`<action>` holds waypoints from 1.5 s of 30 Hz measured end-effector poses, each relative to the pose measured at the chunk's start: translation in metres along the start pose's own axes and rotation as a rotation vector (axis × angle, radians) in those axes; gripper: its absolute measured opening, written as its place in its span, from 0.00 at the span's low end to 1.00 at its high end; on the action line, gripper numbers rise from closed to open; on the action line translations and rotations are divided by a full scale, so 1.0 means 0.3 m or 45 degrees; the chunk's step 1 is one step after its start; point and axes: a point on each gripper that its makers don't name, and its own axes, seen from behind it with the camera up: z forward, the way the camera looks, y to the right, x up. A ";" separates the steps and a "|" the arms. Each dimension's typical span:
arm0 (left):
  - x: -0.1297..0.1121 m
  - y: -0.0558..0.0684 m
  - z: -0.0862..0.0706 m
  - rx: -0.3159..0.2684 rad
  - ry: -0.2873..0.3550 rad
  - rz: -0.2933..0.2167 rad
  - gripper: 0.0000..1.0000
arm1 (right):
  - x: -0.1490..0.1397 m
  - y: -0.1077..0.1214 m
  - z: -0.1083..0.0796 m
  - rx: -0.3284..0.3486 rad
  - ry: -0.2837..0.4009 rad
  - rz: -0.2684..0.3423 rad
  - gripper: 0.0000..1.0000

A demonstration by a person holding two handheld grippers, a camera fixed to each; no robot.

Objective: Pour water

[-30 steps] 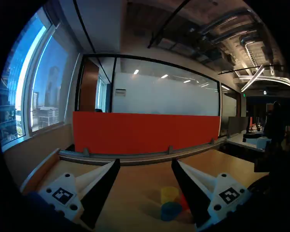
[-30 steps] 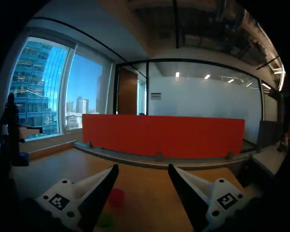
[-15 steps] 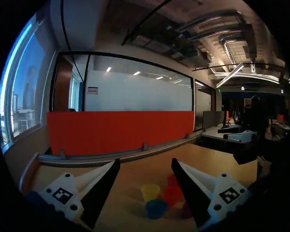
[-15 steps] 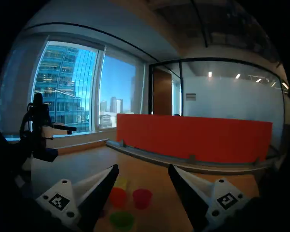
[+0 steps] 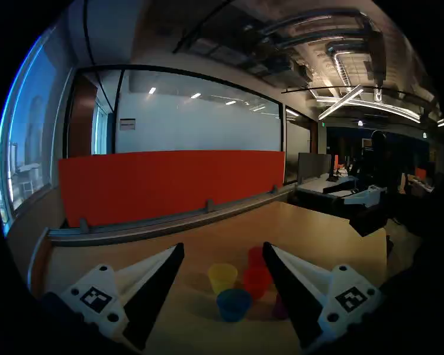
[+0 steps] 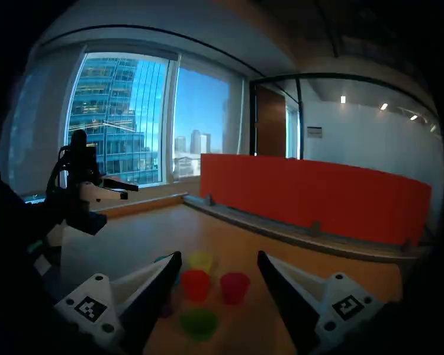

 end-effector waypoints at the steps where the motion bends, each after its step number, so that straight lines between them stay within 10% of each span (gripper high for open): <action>1: -0.012 0.001 0.002 -0.006 -0.010 -0.001 0.98 | -0.012 -0.003 -0.001 0.008 -0.013 -0.005 0.99; 45: -0.509 0.043 0.113 -0.151 -0.381 -0.032 0.99 | -0.598 -0.073 0.048 0.175 -0.455 -0.053 0.99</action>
